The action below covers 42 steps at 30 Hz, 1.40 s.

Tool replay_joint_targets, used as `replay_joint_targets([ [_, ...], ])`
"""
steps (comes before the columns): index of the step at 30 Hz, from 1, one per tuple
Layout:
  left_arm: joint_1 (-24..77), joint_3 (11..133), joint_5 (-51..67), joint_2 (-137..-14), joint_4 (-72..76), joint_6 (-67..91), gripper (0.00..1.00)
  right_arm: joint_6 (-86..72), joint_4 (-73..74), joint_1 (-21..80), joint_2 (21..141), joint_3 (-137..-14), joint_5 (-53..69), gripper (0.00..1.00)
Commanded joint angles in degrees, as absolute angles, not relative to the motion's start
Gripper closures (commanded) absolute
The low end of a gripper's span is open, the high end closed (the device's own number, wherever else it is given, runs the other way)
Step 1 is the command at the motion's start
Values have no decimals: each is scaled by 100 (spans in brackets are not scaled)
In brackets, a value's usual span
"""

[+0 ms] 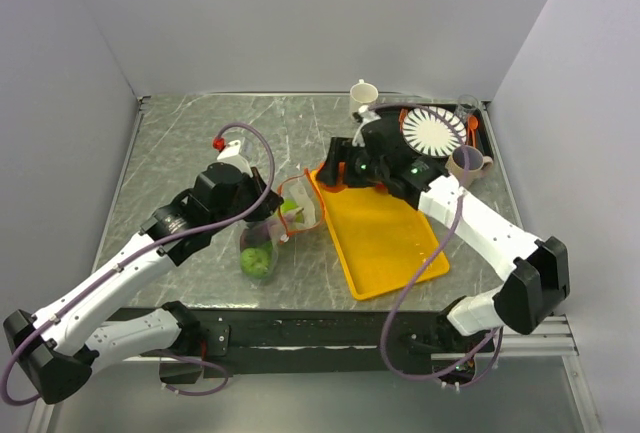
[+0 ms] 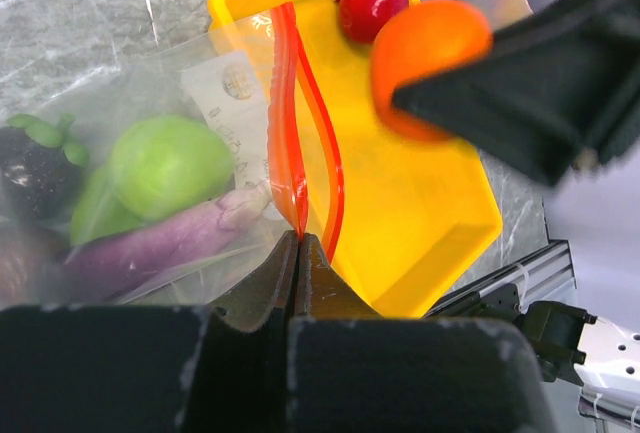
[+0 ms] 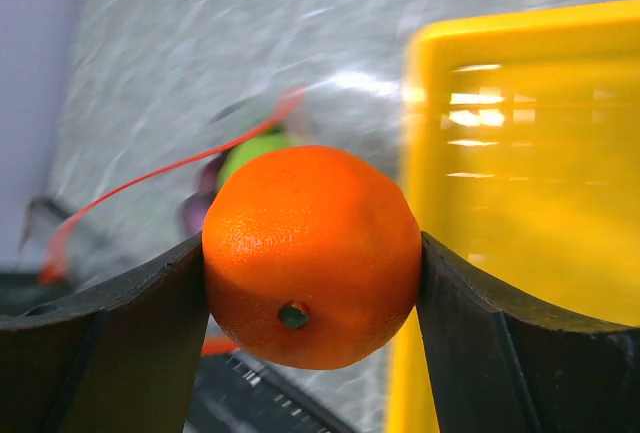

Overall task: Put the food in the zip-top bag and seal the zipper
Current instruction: Pick up the fake fruit from the bin, then place the fake fruit in the zipper food storage bag.

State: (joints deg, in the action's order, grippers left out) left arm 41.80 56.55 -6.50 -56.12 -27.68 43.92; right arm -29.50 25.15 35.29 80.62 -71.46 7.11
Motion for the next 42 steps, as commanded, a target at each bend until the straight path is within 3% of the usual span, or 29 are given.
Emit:
replay_joint_targets([
  [1,4166,5722,-606,-5616,-2558,4324,99,-3251,2198,3981,8068,-7225,967,54],
  [10,4166,5704,-475,-5643,-2435,4324,99,-3357,2082,4332,8674,-7460,1152,53],
  [14,4166,5722,-492,-5599,-2443,4342,99,-3349,2145,4517,9008,-7690,1134,46],
  [17,4166,5713,-518,-5520,-2461,4368,99,-3401,2048,4570,9149,-7831,1282,35],
  [18,4166,5722,-606,-5493,-2496,4377,99,-3384,1909,4588,9149,-7857,1362,23],
  [19,4166,5730,-659,-5458,-2522,4420,99,-3401,1872,4597,9149,-7875,1406,17],
  [24,4166,5757,-975,-5151,-2672,4482,99,-3358,1740,4605,8913,-7744,1249,0],
  [28,4166,5730,-1248,-4870,-2725,4605,99,-3243,2012,4588,8790,-7875,1055,0],
  [35,4166,5635,-2021,-4465,-3076,4738,99,-3103,2337,4316,7658,-7454,-324,0],
  [42,4113,5581,-1197,-5079,-2918,4650,99,-3033,3012,3209,7654,-7242,-1010,0],
])
